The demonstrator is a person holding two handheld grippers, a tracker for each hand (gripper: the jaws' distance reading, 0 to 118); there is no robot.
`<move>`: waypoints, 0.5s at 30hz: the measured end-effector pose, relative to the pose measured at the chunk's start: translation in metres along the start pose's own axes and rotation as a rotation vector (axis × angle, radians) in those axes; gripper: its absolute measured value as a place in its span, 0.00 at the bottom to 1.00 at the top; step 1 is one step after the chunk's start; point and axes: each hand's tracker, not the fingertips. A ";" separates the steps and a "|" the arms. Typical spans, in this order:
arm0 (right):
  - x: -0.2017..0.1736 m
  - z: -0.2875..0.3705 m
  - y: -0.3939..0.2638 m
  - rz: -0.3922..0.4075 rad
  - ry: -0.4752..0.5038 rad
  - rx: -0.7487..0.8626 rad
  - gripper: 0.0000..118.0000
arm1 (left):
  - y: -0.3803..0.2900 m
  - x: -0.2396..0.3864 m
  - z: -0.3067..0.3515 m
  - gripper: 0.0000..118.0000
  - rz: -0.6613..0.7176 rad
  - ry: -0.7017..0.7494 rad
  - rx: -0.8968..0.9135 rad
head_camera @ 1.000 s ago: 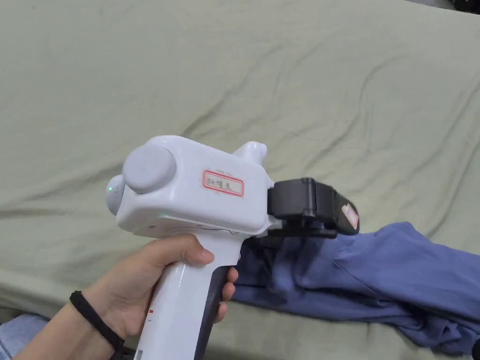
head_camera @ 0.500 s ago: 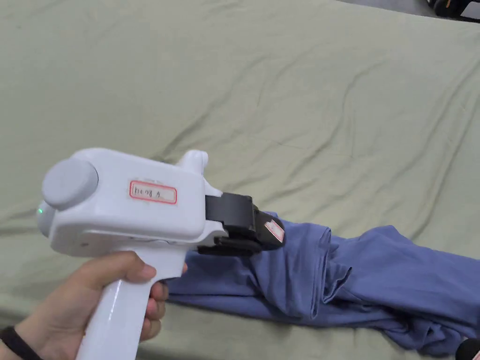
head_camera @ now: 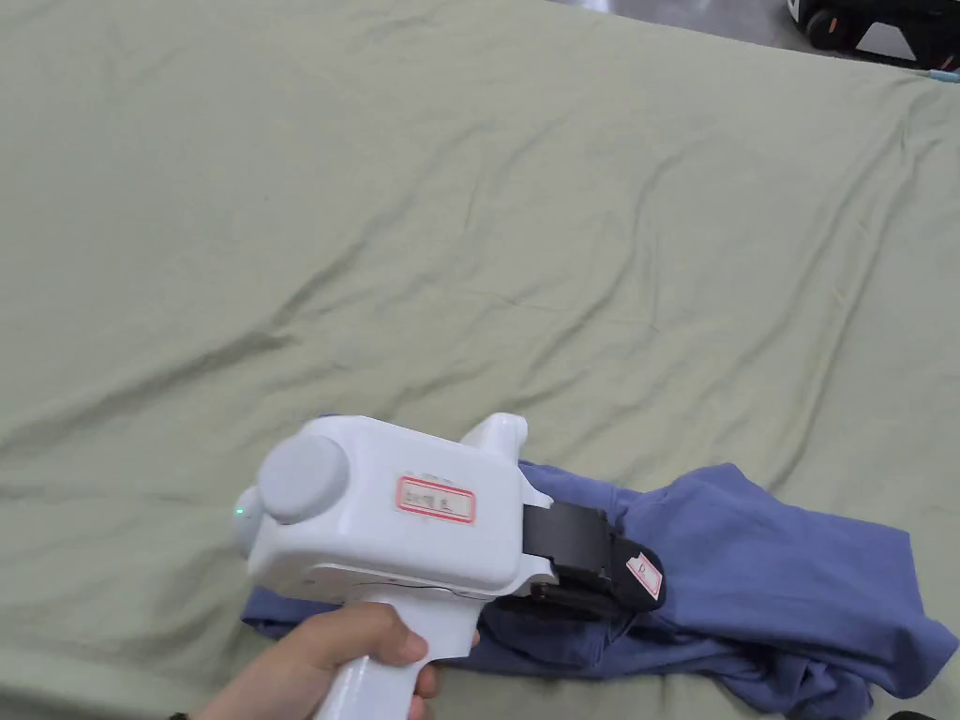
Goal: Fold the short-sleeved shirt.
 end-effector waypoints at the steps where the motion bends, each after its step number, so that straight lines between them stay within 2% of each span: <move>1: -0.001 0.001 0.000 0.005 0.004 0.000 0.02 | -0.003 0.008 0.018 0.04 0.000 -0.070 0.013; 4: -0.006 0.003 0.000 0.016 0.013 0.006 0.02 | -0.010 0.027 0.092 0.04 -0.110 -0.101 0.155; 8: -0.011 -0.006 0.005 0.026 0.009 0.003 0.02 | -0.017 0.012 0.187 0.05 -0.277 0.097 0.373; 9: -0.014 -0.009 0.005 0.032 0.004 -0.006 0.02 | -0.018 0.003 0.205 0.18 -0.242 0.161 0.420; 10: -0.016 -0.012 0.004 0.039 0.003 -0.018 0.02 | -0.019 -0.007 0.220 0.18 -0.177 0.210 0.458; 11: -0.019 -0.015 0.003 0.050 0.009 -0.029 0.02 | -0.020 -0.021 0.228 0.26 -0.117 0.224 0.492; 13: -0.024 -0.021 0.001 0.061 0.025 -0.047 0.02 | -0.019 -0.053 0.233 0.86 -0.023 0.228 0.517; 14: -0.027 -0.023 0.000 0.061 0.032 -0.057 0.02 | -0.016 -0.073 0.226 0.92 0.023 0.186 0.504; 15: -0.028 -0.025 -0.001 0.062 0.038 -0.064 0.02 | -0.014 -0.084 0.221 0.92 0.067 0.162 0.456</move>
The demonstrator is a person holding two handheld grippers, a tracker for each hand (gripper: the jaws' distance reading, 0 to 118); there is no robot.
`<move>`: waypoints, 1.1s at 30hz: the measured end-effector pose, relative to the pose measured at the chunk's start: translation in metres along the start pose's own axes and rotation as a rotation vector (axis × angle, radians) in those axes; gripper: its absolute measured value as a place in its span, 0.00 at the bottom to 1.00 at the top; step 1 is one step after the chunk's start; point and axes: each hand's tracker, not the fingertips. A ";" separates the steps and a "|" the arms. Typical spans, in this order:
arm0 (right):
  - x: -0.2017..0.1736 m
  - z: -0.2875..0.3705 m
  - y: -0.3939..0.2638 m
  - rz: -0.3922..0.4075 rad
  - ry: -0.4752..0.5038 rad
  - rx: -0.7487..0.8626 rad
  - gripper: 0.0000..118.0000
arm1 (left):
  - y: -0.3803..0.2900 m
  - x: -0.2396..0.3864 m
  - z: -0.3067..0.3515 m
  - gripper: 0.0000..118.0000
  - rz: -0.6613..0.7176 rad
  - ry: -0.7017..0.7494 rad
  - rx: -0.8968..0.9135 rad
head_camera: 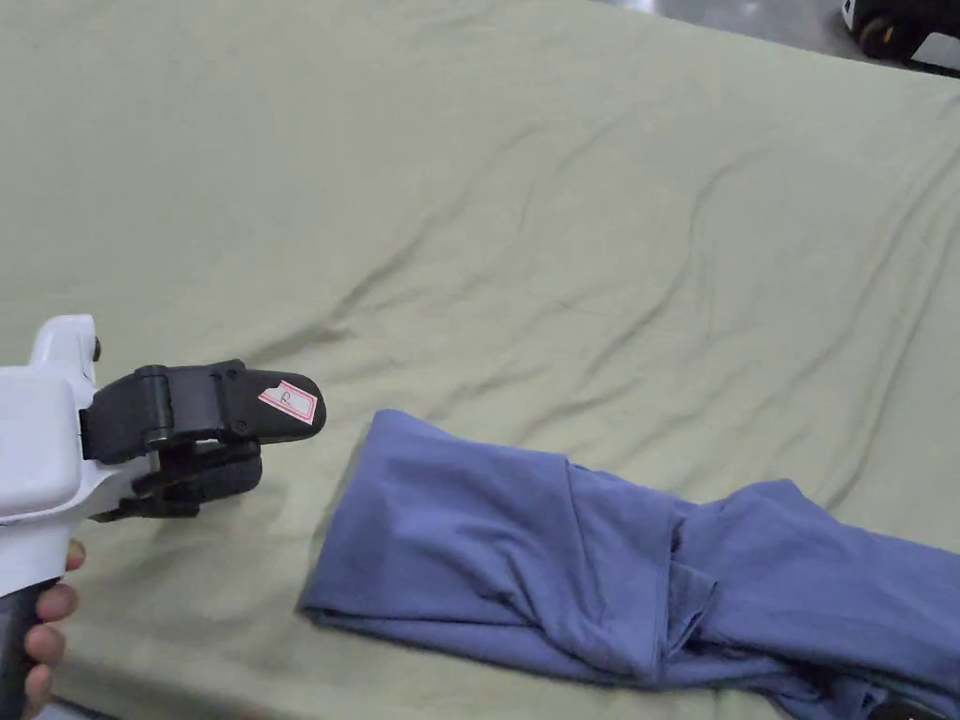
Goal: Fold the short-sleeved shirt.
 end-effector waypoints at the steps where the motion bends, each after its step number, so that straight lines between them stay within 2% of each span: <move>1: -0.002 -0.001 -0.001 0.000 0.005 -0.004 0.02 | -0.003 -0.009 -0.010 0.92 0.051 -0.015 -0.065; 3: -0.004 -0.002 0.000 -0.002 0.006 -0.013 0.02 | -0.010 -0.014 -0.034 0.92 0.099 -0.087 -0.193; 6: -0.006 -0.002 0.001 0.003 -0.019 -0.014 0.02 | -0.017 -0.013 -0.068 0.92 0.026 -0.248 -0.244; 8: -0.006 -0.003 0.003 -0.003 -0.028 -0.013 0.02 | -0.011 -0.008 -0.095 0.86 0.034 -0.224 -0.288; 9: -0.006 -0.004 0.004 -0.007 -0.030 -0.014 0.02 | -0.010 -0.005 -0.106 0.72 0.080 -0.204 -0.302; 10: -0.005 -0.004 0.004 -0.012 -0.029 -0.014 0.02 | -0.009 -0.001 -0.117 0.50 0.123 -0.149 -0.303; 11: -0.006 -0.005 0.003 -0.015 -0.029 -0.014 0.02 | -0.011 -0.004 -0.129 0.18 0.150 -0.044 -0.300; 12: -0.006 -0.005 0.003 -0.018 -0.028 -0.015 0.02 | -0.014 -0.003 -0.137 0.12 0.148 0.044 -0.303; 14: -0.006 -0.006 0.002 -0.022 -0.024 -0.021 0.02 | -0.014 0.014 -0.124 0.12 0.124 -0.030 -0.291; 19: -0.006 0.002 0.004 -0.021 -0.031 -0.017 0.02 | -0.012 0.025 -0.079 0.12 0.108 -0.037 -0.296; 25: -0.004 0.007 0.008 -0.009 -0.036 0.005 0.02 | 0.020 0.017 0.006 0.12 0.162 0.127 -0.073; 27: -0.004 0.005 0.008 -0.003 -0.037 0.002 0.02 | 0.024 0.029 0.025 0.12 0.127 0.203 -0.032; 30: -0.003 -0.001 0.006 0.005 -0.035 -0.006 0.02 | 0.019 0.060 0.028 0.12 0.010 0.282 -0.014; 33: -0.003 -0.005 0.005 0.005 -0.021 -0.020 0.02 | 0.006 0.092 0.005 0.12 0.008 0.241 -0.033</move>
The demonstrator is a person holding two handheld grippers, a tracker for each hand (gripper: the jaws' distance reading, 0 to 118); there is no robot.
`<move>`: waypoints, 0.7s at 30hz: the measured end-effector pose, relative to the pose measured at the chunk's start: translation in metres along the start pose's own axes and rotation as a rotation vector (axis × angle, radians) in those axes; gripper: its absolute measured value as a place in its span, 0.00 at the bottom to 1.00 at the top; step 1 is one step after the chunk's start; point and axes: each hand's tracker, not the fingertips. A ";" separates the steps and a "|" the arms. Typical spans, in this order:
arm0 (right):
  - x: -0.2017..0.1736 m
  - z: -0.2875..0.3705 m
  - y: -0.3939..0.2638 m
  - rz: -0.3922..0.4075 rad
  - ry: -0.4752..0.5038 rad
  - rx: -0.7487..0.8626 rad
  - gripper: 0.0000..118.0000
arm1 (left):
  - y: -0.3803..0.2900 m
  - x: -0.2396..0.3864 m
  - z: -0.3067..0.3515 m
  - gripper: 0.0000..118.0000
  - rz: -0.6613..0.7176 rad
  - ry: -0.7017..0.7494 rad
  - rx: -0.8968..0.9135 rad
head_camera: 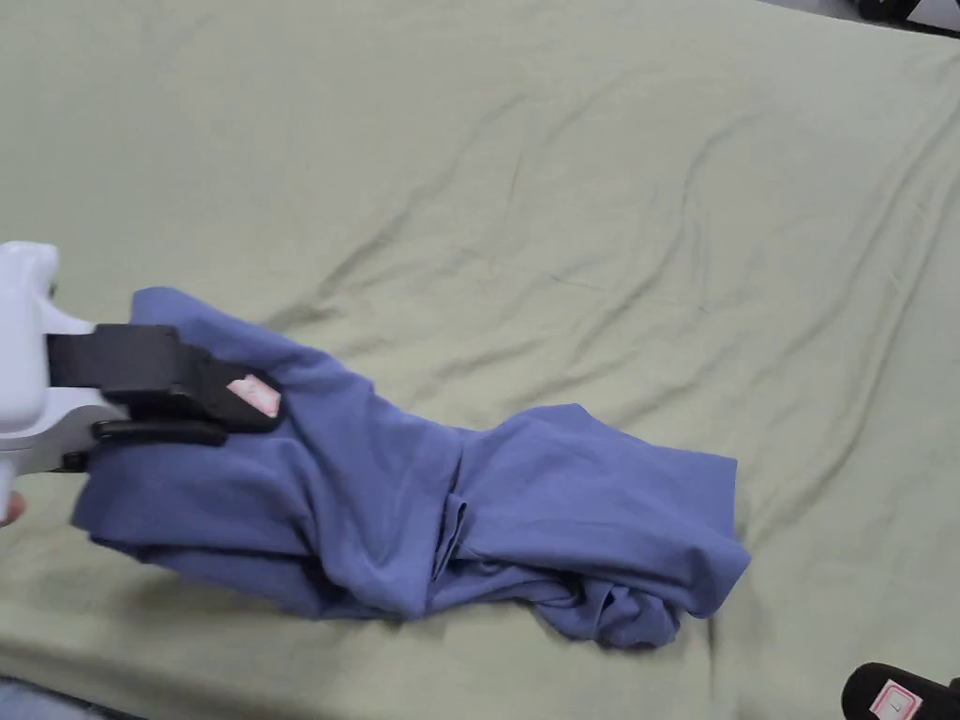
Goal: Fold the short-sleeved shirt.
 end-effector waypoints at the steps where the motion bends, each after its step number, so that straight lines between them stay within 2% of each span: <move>1: 0.000 -0.001 0.000 0.001 0.009 -0.006 0.02 | -0.003 0.014 -0.010 0.12 -0.001 -0.007 -0.017; 4: 0.003 0.001 -0.003 0.002 0.018 -0.007 0.02 | -0.007 0.039 -0.048 0.12 -0.017 -0.037 -0.073; 7: 0.010 0.009 -0.005 -0.013 0.020 0.009 0.02 | -0.023 0.078 -0.088 0.12 -0.138 -0.050 -0.189; 11: 0.025 0.020 -0.009 -0.052 0.002 0.041 0.02 | -0.045 0.115 -0.135 0.12 -0.291 0.061 -0.280; 15: 0.037 0.025 -0.013 -0.087 -0.016 0.054 0.02 | -0.063 0.137 -0.163 0.15 -0.399 0.214 -0.267; 16: 0.040 0.026 -0.015 -0.095 -0.020 0.056 0.02 | -0.065 0.140 -0.164 0.20 -0.379 0.188 -0.262; 17: 0.043 0.026 -0.016 -0.103 -0.021 0.055 0.02 | -0.065 0.142 -0.162 0.31 -0.356 0.167 -0.253; 18: 0.045 0.025 -0.016 -0.112 -0.020 0.052 0.02 | -0.065 0.142 -0.159 0.55 -0.322 0.122 -0.248; 19: 0.048 0.024 -0.017 -0.120 -0.018 0.049 0.02 | -0.064 0.145 -0.157 0.73 -0.292 0.053 -0.256; 21: 0.051 0.020 -0.017 -0.132 -0.018 0.042 0.02 | -0.062 0.150 -0.152 0.76 -0.257 -0.074 -0.305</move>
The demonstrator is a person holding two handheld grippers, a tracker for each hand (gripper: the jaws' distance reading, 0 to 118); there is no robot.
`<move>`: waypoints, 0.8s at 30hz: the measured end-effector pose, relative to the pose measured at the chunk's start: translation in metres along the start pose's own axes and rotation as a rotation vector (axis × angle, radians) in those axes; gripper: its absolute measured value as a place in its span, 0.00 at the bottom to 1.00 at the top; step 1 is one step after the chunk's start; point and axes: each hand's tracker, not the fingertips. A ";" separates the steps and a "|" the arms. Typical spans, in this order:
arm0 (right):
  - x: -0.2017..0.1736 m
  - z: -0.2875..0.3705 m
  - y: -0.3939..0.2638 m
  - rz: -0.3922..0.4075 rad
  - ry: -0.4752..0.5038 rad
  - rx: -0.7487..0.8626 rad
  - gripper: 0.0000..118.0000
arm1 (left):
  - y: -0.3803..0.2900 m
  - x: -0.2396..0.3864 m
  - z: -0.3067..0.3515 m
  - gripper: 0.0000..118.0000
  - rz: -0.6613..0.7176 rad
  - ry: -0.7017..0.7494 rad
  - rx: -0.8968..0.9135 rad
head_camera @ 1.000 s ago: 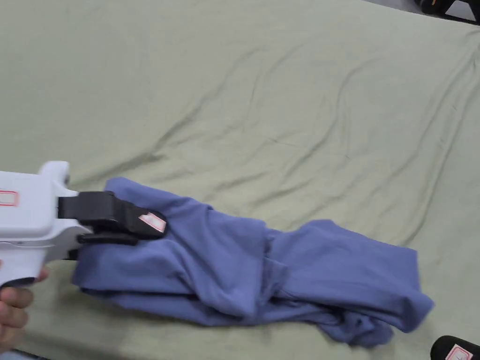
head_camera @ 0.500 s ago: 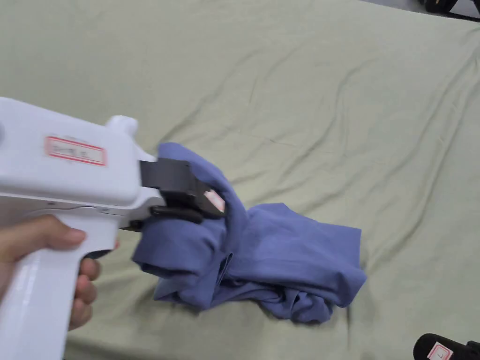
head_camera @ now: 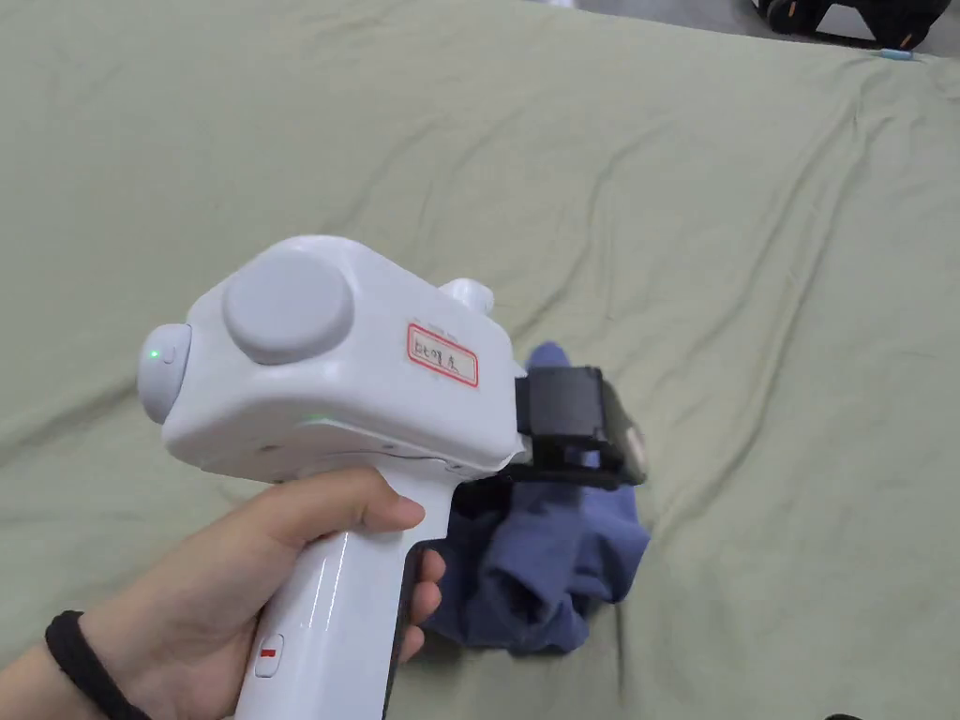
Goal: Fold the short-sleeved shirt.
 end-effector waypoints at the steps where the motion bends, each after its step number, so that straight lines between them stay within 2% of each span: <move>1: 0.000 -0.002 0.000 -0.004 -0.003 -0.004 0.02 | 0.001 0.005 0.006 0.76 -0.006 -0.038 0.005; 5: -0.001 -0.006 0.000 -0.005 0.016 -0.018 0.02 | -0.001 0.012 0.021 0.76 -0.107 -0.052 -0.018; 6: -0.002 -0.007 -0.001 -0.003 0.024 -0.020 0.02 | -0.003 0.011 0.026 0.74 -0.133 -0.037 -0.028; 7: -0.002 -0.007 -0.001 -0.002 0.031 -0.020 0.02 | -0.007 0.007 0.032 0.67 -0.156 -0.006 -0.022; 8: -0.002 -0.007 -0.001 -0.001 0.035 -0.019 0.02 | -0.011 0.004 0.036 0.52 -0.176 0.029 -0.013; 9: -0.002 -0.007 -0.001 0.000 0.036 -0.020 0.02 | -0.013 0.001 0.034 0.14 -0.174 0.061 -0.008; 10: -0.002 -0.007 0.000 0.001 0.035 -0.020 0.02 | -0.015 -0.005 0.029 0.04 -0.132 0.090 -0.024; 14: 0.000 -0.008 0.000 -0.002 0.028 -0.015 0.02 | -0.014 -0.034 -0.012 0.04 0.016 -0.050 -0.073; 16: 0.001 -0.006 -0.001 -0.006 0.036 -0.016 0.02 | -0.015 -0.045 -0.044 0.02 -0.023 0.029 -0.080; 17: 0.001 -0.006 -0.002 -0.007 0.041 -0.017 0.02 | -0.015 -0.053 -0.062 0.01 0.003 0.065 -0.091; 18: 0.006 -0.004 0.000 -0.006 0.045 -0.017 0.02 | -0.016 -0.062 -0.077 0.00 0.039 0.038 -0.116; 19: 0.007 -0.004 0.000 -0.006 0.046 -0.016 0.02 | -0.017 -0.066 -0.087 0.00 0.094 -0.071 -0.126; 24: -0.001 -0.011 0.007 0.019 0.041 -0.022 0.02 | -0.014 -0.037 -0.085 0.00 -0.032 -0.036 -0.072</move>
